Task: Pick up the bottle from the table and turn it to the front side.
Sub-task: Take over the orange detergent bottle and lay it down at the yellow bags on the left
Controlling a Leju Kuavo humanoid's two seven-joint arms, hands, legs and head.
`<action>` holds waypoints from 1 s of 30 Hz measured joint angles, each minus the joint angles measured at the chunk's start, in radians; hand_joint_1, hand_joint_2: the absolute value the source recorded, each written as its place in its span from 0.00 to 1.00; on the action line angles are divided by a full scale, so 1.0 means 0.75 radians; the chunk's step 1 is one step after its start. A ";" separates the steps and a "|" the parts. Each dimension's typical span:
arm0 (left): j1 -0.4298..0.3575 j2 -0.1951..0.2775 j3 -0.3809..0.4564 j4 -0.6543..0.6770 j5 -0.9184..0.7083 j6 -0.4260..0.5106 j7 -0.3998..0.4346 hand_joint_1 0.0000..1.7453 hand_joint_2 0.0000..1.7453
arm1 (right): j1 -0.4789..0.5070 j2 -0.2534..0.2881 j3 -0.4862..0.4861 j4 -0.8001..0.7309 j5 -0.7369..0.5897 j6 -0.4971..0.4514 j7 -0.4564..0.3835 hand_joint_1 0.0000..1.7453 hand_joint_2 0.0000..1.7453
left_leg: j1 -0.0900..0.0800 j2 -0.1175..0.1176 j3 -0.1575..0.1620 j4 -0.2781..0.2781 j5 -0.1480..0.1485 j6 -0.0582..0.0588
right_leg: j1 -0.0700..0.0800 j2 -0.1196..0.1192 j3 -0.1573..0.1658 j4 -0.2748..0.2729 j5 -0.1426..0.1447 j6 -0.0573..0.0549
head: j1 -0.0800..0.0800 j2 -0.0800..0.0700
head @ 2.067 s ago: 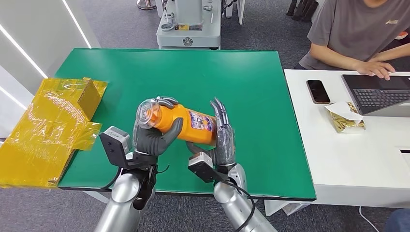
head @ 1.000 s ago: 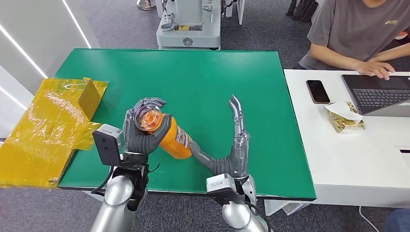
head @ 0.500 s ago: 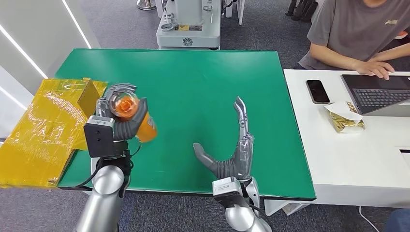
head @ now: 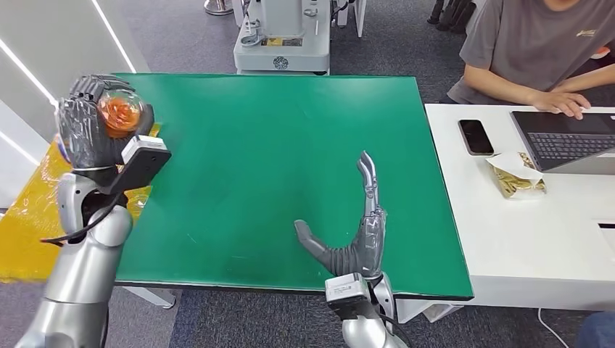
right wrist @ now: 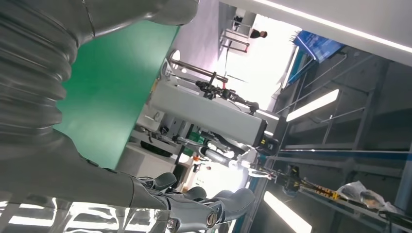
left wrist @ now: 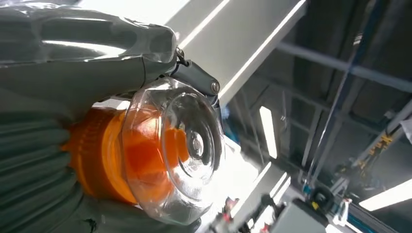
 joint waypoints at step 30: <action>-0.426 0.263 -0.469 0.785 -0.288 -0.394 -0.240 1.00 1.00 | 0.028 -0.029 0.015 -0.044 -0.090 0.000 0.029 0.00 1.00 | 0.000 0.001 0.000 0.000 0.001 -0.002 | 0.000 0.002 -0.001 0.000 0.001 -0.002 | 0.000 0.000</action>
